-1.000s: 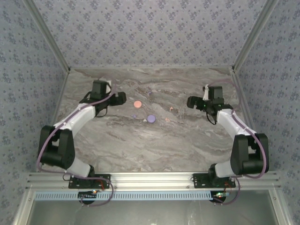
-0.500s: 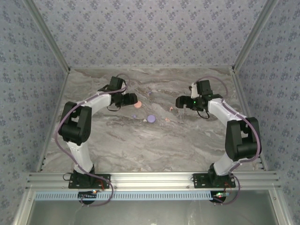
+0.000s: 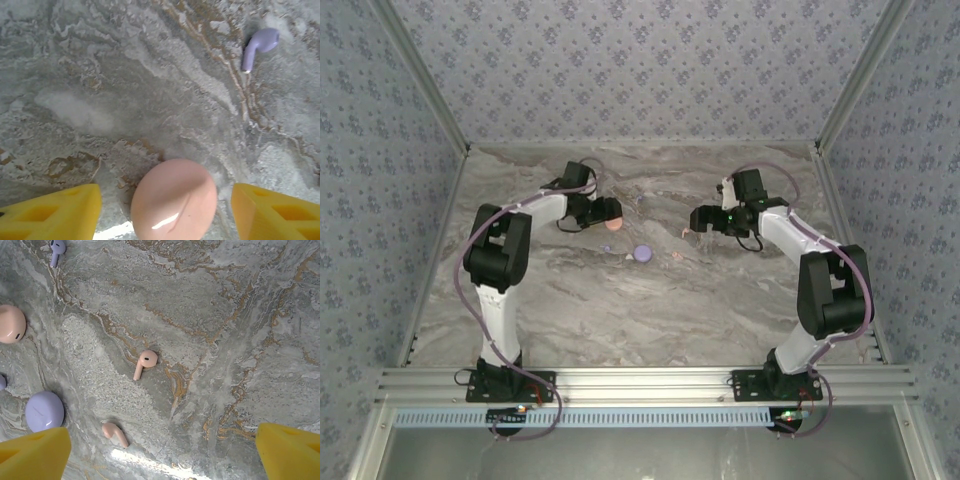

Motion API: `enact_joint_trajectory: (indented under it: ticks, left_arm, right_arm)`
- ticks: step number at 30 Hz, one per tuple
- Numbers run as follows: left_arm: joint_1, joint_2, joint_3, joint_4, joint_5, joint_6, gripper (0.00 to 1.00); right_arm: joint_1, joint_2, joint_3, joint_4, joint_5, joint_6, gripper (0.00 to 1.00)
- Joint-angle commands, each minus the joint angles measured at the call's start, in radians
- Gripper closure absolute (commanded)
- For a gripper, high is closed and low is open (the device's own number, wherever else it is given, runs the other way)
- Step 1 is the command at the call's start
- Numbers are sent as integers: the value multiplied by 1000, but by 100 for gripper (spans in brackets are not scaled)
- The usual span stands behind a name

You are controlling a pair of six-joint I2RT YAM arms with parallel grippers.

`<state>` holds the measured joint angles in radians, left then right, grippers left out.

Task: Insert the wireless bluetooth earbuds into the charging case

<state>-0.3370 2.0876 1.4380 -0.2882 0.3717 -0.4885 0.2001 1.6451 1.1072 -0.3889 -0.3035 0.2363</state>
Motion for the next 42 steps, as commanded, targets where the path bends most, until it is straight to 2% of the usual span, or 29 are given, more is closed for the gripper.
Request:
enact_joint_trajectory:
  ticks: [1,8,12,21,25,33,38,42]
  left_arm:
    - [-10,34,49,-3,47,-6,32]
    - [-22,79,105,-12,99,-2,40]
    - [-29,99,141,-21,111,-1,42]
    - [-43,123,209,-50,145,17,40]
    - [-41,101,223,-93,96,36,38]
    - [5,-32,116,-85,54,27,35]
    - [53,-129,-47,-11,74,-43,38]
    - [70,-168,-132,39,105,-80,41]
  right_arm:
    - [7,9,32,-39,-6,-3,3]
    - [12,17,32,-47,-9,-3,3]
    - [15,19,32,-50,-15,-5,3]
    - [40,47,51,-54,-52,-5,4]
    - [63,80,93,-59,-74,2,5]
    - [131,210,268,-75,-133,40,9]
    - [167,351,430,-126,-189,86,26]
    - [192,446,527,-133,-236,121,31]
